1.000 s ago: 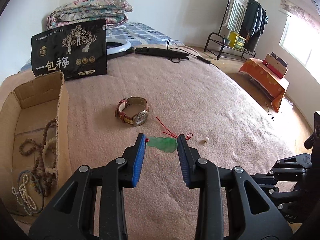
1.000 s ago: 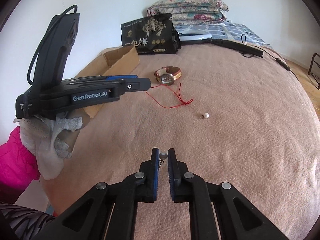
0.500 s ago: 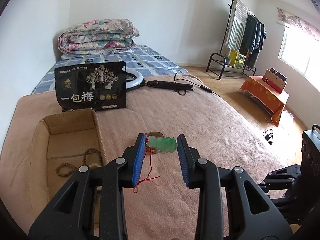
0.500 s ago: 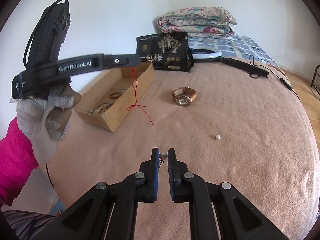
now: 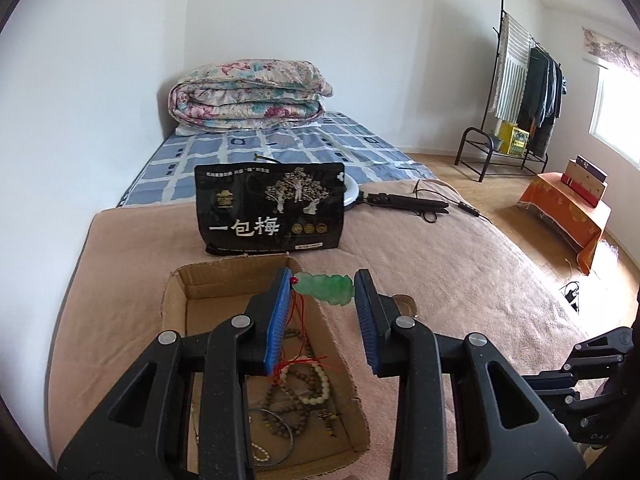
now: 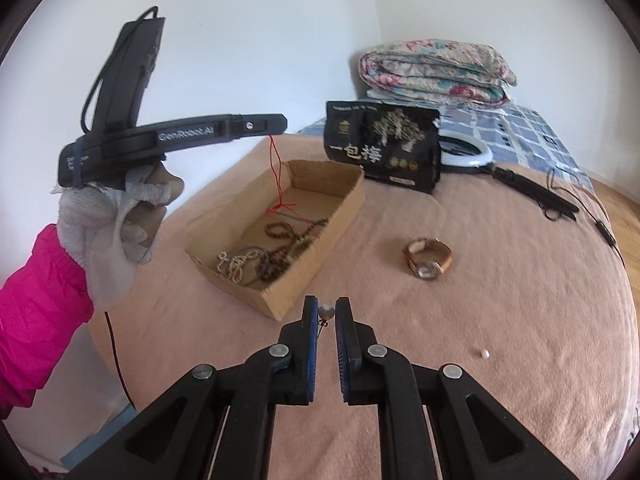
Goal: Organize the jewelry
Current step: 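Lift and carry the jade pendant with the left tool while the right tool carries the pearl over the box, then open the left tool to drop the pendant while the right tool releases the pearl into the box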
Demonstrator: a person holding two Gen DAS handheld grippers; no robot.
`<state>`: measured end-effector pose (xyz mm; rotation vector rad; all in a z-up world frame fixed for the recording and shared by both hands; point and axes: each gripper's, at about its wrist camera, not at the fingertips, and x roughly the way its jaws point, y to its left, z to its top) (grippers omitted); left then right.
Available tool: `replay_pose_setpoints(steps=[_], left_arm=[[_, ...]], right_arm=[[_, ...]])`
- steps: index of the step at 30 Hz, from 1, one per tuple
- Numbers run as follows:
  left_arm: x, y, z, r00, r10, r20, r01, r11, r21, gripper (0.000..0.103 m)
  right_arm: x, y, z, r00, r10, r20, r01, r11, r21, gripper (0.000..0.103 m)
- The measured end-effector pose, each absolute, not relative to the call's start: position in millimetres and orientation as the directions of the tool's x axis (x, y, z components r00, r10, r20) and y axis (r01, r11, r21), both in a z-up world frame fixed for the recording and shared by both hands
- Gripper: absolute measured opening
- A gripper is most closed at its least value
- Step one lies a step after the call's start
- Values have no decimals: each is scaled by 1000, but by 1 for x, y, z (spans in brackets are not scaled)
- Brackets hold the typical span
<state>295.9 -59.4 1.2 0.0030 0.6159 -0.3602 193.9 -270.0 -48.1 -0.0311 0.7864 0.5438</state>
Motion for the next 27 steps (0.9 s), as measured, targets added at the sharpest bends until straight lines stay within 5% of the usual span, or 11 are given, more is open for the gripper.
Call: replay_pose_setpoints(steps=[27], left_arm=[[375, 17, -69, 705, -255, -662, 183, 967, -177, 32]], right_arm=[[270, -160, -79, 485, 511, -710, -542, 812, 214, 6]])
